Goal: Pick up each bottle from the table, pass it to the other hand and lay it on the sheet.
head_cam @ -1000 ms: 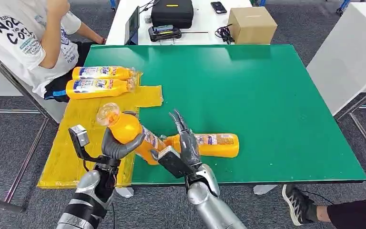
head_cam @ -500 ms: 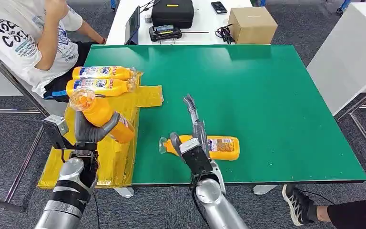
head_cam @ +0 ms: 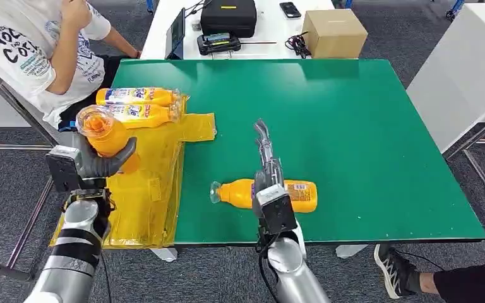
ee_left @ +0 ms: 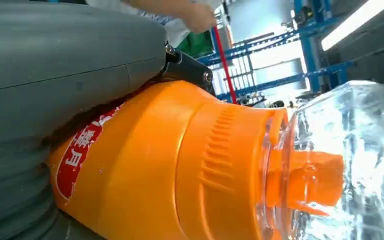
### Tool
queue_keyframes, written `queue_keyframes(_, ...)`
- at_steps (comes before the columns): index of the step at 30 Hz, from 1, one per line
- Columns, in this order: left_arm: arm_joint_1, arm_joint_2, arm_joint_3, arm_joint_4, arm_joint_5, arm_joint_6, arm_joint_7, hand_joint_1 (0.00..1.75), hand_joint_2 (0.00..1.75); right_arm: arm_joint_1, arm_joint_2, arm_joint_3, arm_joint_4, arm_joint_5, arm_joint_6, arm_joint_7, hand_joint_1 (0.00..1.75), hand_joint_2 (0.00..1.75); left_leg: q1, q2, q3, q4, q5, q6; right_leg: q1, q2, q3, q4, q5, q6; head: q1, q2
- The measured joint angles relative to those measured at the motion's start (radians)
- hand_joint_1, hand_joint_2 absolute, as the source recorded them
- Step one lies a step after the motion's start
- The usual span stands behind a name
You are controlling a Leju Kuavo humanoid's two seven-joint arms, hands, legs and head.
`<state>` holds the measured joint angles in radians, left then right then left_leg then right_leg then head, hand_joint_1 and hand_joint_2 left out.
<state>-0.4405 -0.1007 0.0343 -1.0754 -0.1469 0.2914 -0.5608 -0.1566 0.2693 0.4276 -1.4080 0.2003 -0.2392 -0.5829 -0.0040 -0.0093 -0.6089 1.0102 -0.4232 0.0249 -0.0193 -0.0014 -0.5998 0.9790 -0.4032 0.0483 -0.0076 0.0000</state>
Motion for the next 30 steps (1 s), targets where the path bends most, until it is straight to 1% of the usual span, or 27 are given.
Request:
queue_keyframes(2, -0.002, 0.005, 0.001, 0.0, -0.006, 0.001, 0.0, 1.75, 1.75, 0.0, 0.0, 0.0, -0.003, 0.0, 0.0, 0.0, 0.0, 0.0, 0.0, 0.0, 0.0, 0.0, 0.0, 0.0, 0.0, 0.0, 0.0, 0.0, 0.0, 0.0, 0.0, 0.0)
queue_keyframes(4, -0.002, 0.007, 0.001, 0.001, -0.068, 0.047, -0.002, 1.75, 1.75, 0.001, 0.0, 0.0, -0.005, -0.005, 0.006, 0.0, 0.0, 0.0, 0.0, 0.0, 0.0, 0.0, 0.0, 0.0, 0.0, 0.0, 0.0, 0.0, 0.0, 0.0, 0.0, 0.0)
queue_keyframes(8, -0.025, 0.034, -0.004, 0.038, -0.376, 0.216, 0.024, 1.75, 1.75, 0.001, 0.0, 0.0, -0.005, -0.022, 0.027, 0.0, 0.0, 0.0, 0.0, 0.0, 0.0, 0.0, 0.0, 0.0, 0.0, 0.0, 0.0, 0.0, 0.0, 0.0, 0.0, 0.0)
queue_keyframes(11, -0.072, 0.073, -0.034, 0.136, -0.623, 0.265, 0.078, 1.75, 1.75, -0.001, 0.0, 0.0, -0.005, -0.042, 0.047, 0.0, 0.0, 0.0, 0.0, 0.0, 0.0, 0.0, 0.0, 0.0, 0.0, 0.0, 0.0, 0.0, 0.0, 0.0, 0.0, 0.0)
queue_keyframes(12, -0.088, 0.076, -0.036, 0.15, -0.637, 0.265, 0.081, 1.75, 1.75, -0.001, 0.0, 0.0, -0.005, -0.044, 0.048, 0.0, 0.0, 0.0, 0.0, 0.0, 0.001, 0.0, 0.0, 0.0, 0.0, 0.0, 0.0, 0.0, 0.0, 0.0, 0.0, 0.0)
queue_keyframes(13, -0.103, 0.1, -0.053, 0.226, -0.777, 0.259, 0.12, 1.75, 1.75, -0.001, 0.0, 0.0, -0.006, -0.06, 0.063, 0.0, 0.0, 0.0, 0.0, 0.001, 0.001, 0.0, 0.0, 0.0, 0.0, 0.001, 0.0, 0.0, 0.0, 0.0, 0.0, 0.0)
queue_keyframes(17, -0.149, 0.137, -0.095, 0.37, -0.929, 0.228, 0.19, 1.75, 1.75, -0.001, -0.001, 0.0, -0.016, -0.075, 0.087, 0.007, 0.0, 0.0, 0.0, 0.002, 0.001, 0.0, 0.001, -0.001, 0.0, 0.001, 0.0, 0.001, 0.0, 0.0, 0.0, 0.0)
queue_keyframes(24, -0.187, 0.188, -0.155, 0.522, -1.049, 0.102, 0.243, 1.75, 1.75, -0.001, -0.001, 0.0, -0.027, -0.095, 0.122, 0.012, 0.0, 0.0, 0.0, 0.001, 0.0, 0.0, 0.001, -0.001, 0.0, 0.001, -0.001, 0.0, 0.0, 0.0, 0.0, 0.0)
queue_keyframes(30, -0.203, 0.206, -0.167, 0.575, -1.054, 0.052, 0.248, 1.75, 1.75, -0.001, -0.001, 0.002, -0.056, -0.105, 0.141, 0.011, 0.0, 0.0, 0.0, 0.001, 0.0, 0.0, 0.001, -0.001, 0.0, 0.001, -0.001, 0.0, 0.0, 0.0, 0.0, 0.0)
